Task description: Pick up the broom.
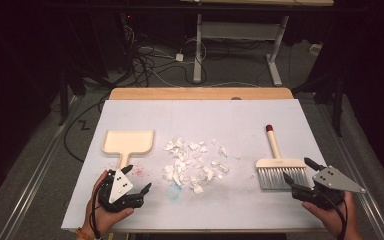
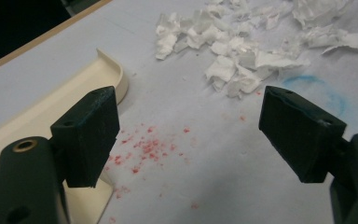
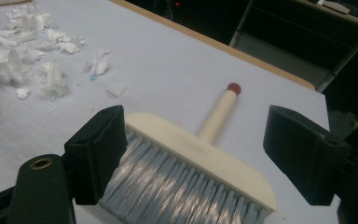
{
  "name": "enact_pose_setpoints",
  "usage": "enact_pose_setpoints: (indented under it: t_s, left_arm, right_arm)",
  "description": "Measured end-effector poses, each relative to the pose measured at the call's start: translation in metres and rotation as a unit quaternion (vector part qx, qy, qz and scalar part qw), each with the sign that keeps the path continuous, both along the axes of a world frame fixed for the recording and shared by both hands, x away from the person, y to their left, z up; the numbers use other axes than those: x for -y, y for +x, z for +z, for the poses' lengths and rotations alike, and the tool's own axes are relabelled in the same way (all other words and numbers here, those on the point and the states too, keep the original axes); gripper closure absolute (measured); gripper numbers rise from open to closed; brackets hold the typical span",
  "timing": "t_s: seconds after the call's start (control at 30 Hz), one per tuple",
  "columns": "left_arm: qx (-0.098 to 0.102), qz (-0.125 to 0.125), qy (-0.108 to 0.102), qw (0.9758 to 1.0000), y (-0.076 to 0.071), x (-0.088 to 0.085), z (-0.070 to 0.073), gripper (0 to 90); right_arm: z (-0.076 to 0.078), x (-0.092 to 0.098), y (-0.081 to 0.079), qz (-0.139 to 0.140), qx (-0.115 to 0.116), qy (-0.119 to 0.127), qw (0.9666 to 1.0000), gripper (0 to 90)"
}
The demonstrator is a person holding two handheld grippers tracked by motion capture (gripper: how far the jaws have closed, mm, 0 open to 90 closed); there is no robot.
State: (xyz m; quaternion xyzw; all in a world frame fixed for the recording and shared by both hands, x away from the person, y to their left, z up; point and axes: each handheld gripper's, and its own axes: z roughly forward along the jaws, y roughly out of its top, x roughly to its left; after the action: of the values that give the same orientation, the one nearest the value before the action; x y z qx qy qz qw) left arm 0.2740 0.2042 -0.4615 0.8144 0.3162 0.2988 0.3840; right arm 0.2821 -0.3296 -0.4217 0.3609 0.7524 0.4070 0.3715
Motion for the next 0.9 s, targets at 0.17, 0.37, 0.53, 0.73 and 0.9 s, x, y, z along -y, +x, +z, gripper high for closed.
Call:
enact_pose_setpoints:
  t_s: [0.17, 0.37, 0.53, 0.73, 0.9]
  left_arm:
    - [-0.004, 0.002, 0.002, 1.0000, 0.001, 0.000, -0.001, 19.6]
    - [-0.007, 0.007, 0.010, 0.9999, -0.003, 0.000, -0.003, 19.6]
    - [-0.015, 0.014, 0.004, 0.9998, -0.006, -0.001, -0.003, 19.6]
    - [-0.013, 0.008, 0.013, 0.9998, -0.001, 0.003, -0.005, 19.6]
    - [-0.021, 0.008, 0.019, 0.9996, 0.002, 0.004, -0.009, 19.6]
  right_arm:
    - [-0.001, -0.002, 0.000, 0.004, 0.002, -0.003, 1.0000, 21.9]
    - [0.001, -0.005, 0.002, 0.001, 0.004, -0.009, 1.0000, 21.9]
    - [0.004, -0.006, 0.008, -0.006, 0.001, -0.007, 1.0000, 21.8]
    - [0.006, -0.009, 0.025, -0.024, -0.004, -0.013, 0.9996, 22.1]
    - [0.006, -0.006, 0.051, -0.047, -0.033, -0.011, 0.9983, 25.8]
